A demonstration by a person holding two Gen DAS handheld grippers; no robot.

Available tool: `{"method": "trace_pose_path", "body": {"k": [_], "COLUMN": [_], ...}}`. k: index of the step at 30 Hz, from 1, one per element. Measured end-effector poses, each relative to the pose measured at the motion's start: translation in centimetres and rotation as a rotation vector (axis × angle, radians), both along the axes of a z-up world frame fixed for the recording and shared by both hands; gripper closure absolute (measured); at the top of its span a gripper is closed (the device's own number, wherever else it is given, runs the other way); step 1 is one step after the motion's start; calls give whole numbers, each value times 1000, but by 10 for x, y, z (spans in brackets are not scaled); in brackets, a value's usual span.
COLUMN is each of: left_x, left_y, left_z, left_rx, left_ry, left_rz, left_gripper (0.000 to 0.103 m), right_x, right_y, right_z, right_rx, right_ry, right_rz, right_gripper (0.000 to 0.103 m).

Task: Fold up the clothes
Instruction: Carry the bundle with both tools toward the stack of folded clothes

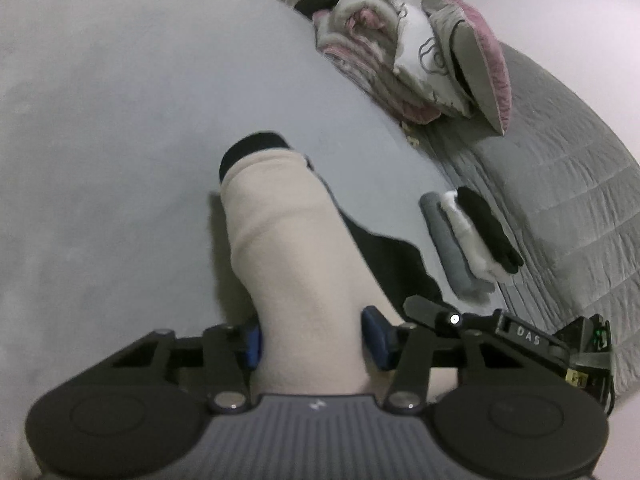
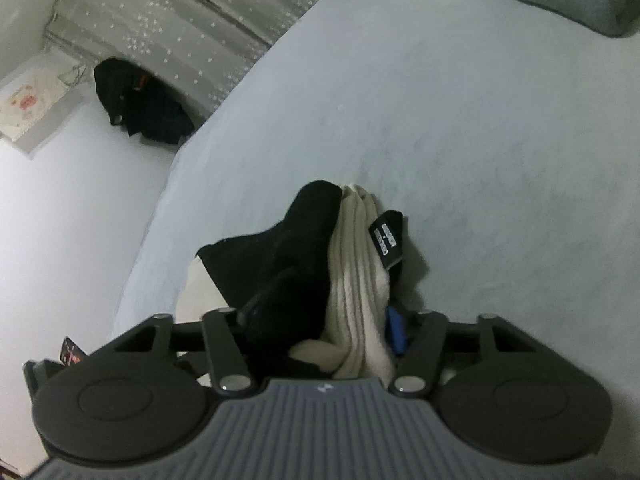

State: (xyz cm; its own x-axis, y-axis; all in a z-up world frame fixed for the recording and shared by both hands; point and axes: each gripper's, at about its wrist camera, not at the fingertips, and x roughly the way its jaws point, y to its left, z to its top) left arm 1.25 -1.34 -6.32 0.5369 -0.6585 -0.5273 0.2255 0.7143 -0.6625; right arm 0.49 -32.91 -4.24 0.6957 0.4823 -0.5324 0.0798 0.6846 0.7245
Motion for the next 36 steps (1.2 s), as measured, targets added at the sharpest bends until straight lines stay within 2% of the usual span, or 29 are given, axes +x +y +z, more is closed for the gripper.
{"method": "trace_pose_path", "body": {"k": [5, 13, 23, 31, 36], "left_x": [-5, 8, 37, 64, 81], "left_y": [-13, -58, -157, -240, -291], "left_z": [23, 62, 105, 128, 131], "left_rx": [-3, -35, -88, -121, -150], "left_ry": [-49, -97, -170, -220, -242], "left_rz": [13, -21, -68, -98, -118], "left_gripper": [60, 61, 61, 61, 61], "right_x": [-8, -12, 5, 16, 23], "right_y": [-11, -57, -140, -207, -250], "right_z": [13, 58, 119, 142, 150], "right_rx": [58, 81, 16, -38, -70], "right_ry": [-2, -69, -150, -204, -234], "right_rz": [-46, -118, -126, -170, -215], "right_gripper": [51, 51, 51, 51, 51]}}
